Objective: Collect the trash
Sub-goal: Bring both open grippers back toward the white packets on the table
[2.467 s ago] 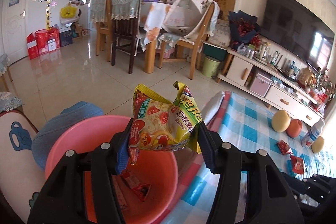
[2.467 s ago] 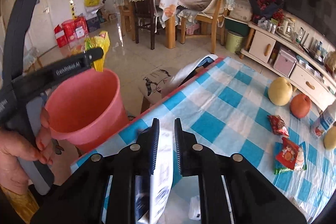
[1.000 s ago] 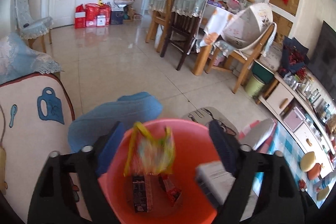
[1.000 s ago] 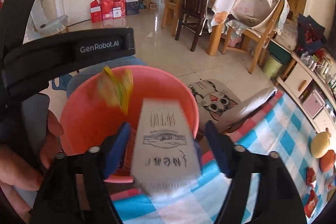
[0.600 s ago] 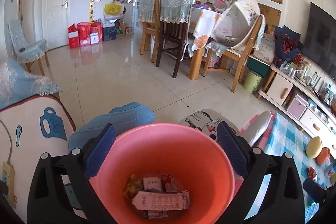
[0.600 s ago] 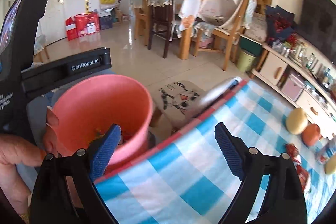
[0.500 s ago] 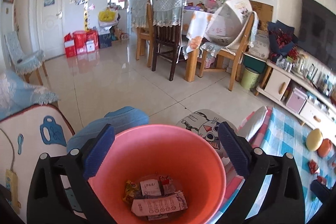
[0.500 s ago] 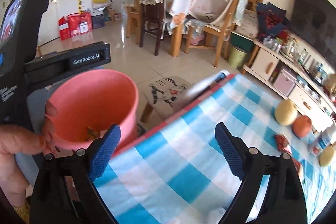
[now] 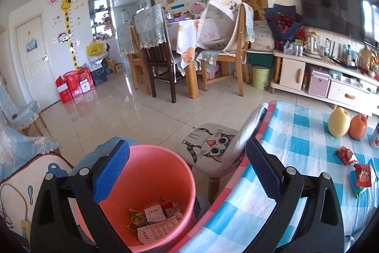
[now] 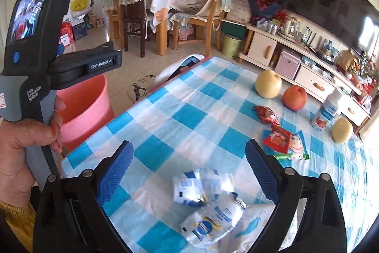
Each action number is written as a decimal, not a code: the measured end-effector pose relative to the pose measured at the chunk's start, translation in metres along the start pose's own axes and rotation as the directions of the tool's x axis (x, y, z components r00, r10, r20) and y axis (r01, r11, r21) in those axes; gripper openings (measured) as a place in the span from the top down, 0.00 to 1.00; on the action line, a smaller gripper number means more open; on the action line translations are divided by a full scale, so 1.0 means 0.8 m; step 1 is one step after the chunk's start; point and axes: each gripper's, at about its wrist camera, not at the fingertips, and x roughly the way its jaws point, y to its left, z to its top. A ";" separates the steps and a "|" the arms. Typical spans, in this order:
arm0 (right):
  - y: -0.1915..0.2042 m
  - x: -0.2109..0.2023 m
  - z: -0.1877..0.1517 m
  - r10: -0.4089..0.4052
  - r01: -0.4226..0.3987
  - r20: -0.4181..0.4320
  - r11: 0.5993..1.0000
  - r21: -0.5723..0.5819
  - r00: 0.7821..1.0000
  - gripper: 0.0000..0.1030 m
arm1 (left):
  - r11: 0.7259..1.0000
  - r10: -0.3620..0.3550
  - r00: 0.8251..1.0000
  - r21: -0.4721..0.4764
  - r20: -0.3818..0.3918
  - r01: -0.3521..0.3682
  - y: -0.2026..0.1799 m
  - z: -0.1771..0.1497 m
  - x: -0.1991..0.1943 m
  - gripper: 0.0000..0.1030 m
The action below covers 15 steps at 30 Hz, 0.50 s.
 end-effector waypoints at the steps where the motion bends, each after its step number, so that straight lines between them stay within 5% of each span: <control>1: -0.006 -0.003 -0.002 -0.002 0.002 0.002 1.000 0.006 1.000 0.08 | 1.000 -0.005 1.000 0.005 0.002 0.005 -0.005 0.000 -0.001 0.04; 15: -0.086 -0.031 -0.030 -0.069 0.065 0.030 0.992 0.112 0.997 0.08 | 0.986 -0.129 0.992 0.109 0.003 0.128 -0.104 -0.011 -0.037 0.04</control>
